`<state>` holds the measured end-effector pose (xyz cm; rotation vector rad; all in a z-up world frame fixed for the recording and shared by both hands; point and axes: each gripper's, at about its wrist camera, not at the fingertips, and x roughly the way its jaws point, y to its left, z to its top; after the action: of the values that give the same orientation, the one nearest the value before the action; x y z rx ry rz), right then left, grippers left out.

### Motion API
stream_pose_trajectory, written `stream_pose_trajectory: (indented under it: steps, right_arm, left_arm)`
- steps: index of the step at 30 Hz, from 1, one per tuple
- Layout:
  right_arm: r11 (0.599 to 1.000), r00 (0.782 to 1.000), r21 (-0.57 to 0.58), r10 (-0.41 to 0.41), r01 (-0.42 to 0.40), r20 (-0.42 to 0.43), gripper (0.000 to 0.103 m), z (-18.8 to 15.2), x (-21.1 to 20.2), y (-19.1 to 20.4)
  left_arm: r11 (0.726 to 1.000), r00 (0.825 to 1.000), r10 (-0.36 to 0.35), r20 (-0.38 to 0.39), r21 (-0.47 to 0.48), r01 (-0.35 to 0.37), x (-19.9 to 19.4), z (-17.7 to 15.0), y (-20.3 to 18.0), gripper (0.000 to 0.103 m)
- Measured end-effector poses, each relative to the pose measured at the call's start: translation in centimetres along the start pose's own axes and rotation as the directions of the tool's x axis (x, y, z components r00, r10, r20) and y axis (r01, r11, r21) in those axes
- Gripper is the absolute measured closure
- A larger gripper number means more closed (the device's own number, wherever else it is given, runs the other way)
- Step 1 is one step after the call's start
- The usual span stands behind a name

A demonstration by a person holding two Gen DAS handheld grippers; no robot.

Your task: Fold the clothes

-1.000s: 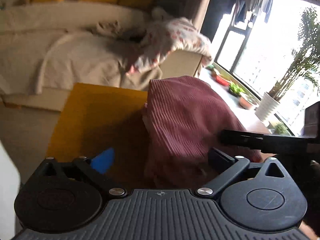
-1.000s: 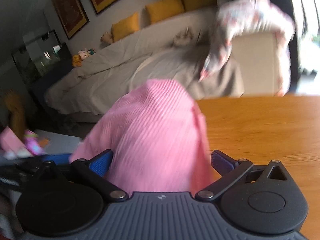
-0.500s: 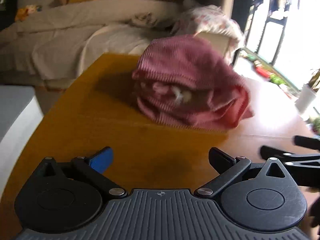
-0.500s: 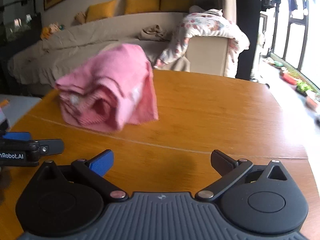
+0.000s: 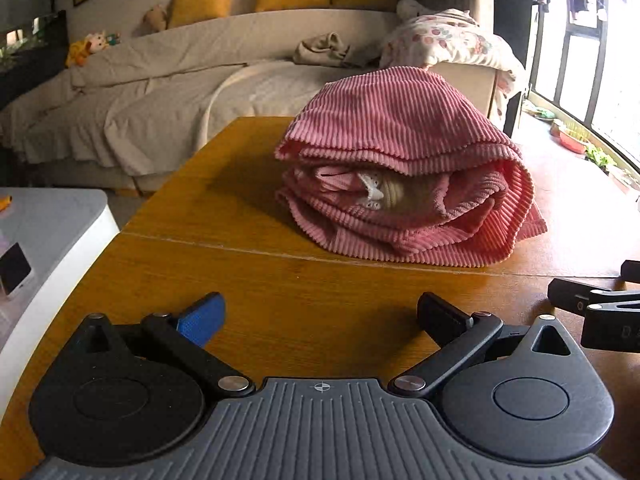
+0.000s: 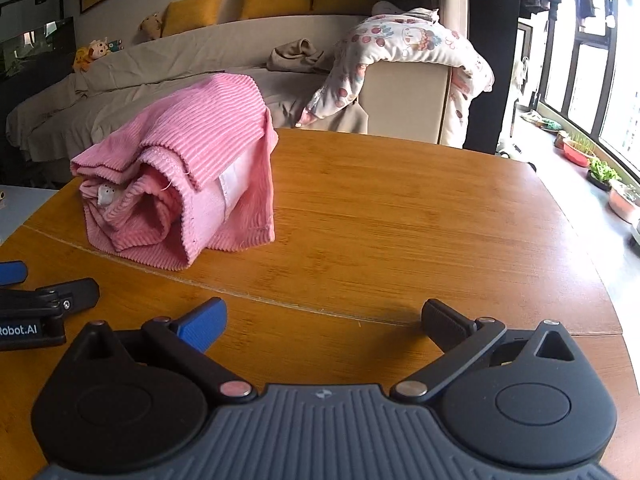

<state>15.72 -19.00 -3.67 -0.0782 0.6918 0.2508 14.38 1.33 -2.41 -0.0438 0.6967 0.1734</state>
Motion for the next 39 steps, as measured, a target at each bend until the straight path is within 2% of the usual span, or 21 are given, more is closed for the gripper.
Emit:
stream_pose_trajectory:
  steps: [39]
  right_arm:
    - [1.0, 1.0, 0.0, 0.003, -0.003, 0.0, 0.0, -0.02, 0.09, 0.04]
  left_arm:
    - [1.0, 1.0, -0.001, -0.001, -0.003, 0.001, -0.22, -0.14, -0.15, 0.0]
